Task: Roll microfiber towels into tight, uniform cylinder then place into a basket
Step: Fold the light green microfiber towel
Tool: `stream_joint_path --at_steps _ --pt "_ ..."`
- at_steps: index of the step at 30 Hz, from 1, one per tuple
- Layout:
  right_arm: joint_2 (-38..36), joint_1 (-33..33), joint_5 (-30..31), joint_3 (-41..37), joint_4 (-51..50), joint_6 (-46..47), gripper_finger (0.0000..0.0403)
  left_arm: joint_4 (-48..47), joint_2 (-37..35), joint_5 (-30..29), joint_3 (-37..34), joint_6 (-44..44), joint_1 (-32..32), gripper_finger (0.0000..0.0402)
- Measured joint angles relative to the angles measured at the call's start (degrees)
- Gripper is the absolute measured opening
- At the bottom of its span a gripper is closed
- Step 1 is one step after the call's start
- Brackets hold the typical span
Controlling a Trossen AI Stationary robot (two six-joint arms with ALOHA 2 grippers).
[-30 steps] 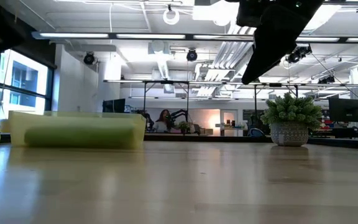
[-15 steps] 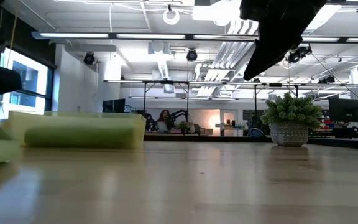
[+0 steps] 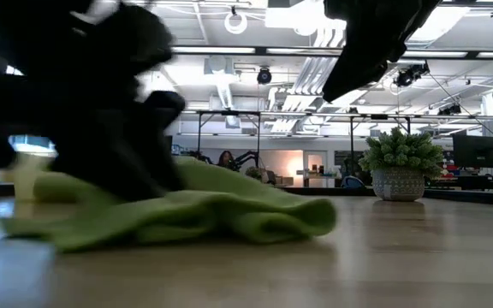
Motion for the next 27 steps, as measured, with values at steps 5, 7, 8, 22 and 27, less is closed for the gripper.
stream_joint_path --at_steps 5,7,8,22,27 --pt "0.0 0.2 0.0 0.0 1.0 1.4 0.0141 1.4 0.0 -0.5 6.1 -1.3 6.5 0.0147" --pt "0.0 0.5 0.2 0.0 2.0 2.9 0.0141 -1.6 -1.9 0.6 8.5 -4.3 7.5 0.0147" --pt "0.0 0.6 0.5 0.0 2.8 3.7 0.0141 -2.9 -2.8 1.8 9.9 -5.8 7.8 0.0147" --pt "15.6 2.1 2.6 0.0 33.7 -4.2 0.0141 -31.7 -9.8 12.0 13.6 -21.9 4.4 0.0147" --pt "21.9 2.1 -1.9 0.0 38.1 -3.9 0.0141 -36.4 -9.6 12.0 13.6 -25.5 4.2 0.0147"
